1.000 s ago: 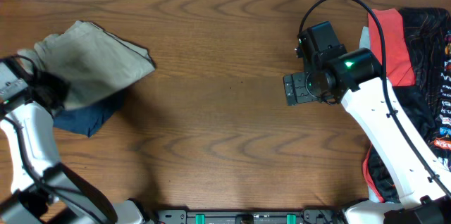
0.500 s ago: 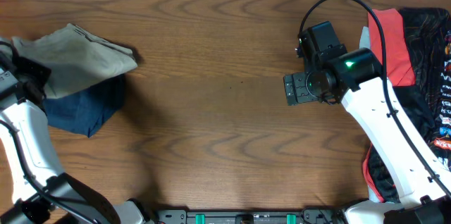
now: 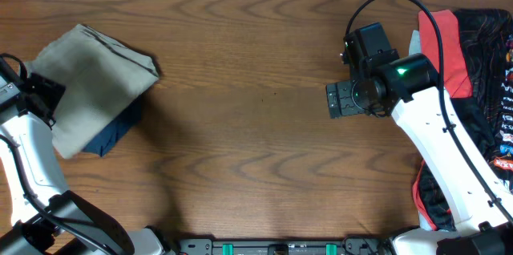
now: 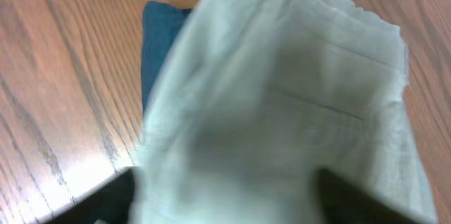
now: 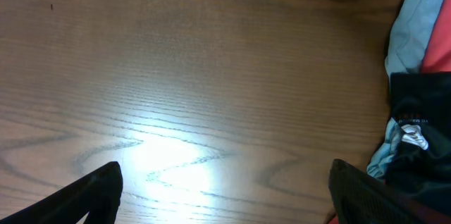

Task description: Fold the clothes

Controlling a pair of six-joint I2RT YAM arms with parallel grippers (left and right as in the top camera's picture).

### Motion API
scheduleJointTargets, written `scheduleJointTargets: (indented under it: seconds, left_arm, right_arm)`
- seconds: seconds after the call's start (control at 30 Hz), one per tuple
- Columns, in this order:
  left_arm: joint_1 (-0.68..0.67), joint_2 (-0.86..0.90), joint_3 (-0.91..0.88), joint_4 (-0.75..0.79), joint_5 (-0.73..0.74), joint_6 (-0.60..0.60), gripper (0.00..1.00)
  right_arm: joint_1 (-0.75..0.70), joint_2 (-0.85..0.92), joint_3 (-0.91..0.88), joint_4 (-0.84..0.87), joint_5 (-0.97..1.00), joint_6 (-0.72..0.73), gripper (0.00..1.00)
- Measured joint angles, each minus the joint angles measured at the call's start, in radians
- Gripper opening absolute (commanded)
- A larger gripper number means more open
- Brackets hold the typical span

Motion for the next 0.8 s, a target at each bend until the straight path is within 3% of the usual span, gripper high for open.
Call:
scheduleJointTargets:
  seconds: [0.37, 0.8]
  left_arm:
    - [-0.041, 0.000, 0.000, -0.011, 0.111, -0.025, 0.98]
    - [-0.400, 0.037, 0.000, -0.200, 0.179, 0.105, 0.98]
  right_arm:
    - [-0.001, 0.000, 0.000, -0.002, 0.000, -0.003, 0.92]
    - [-0.001, 0.000, 0.000, -0.001, -0.002, -0.004, 0.92]
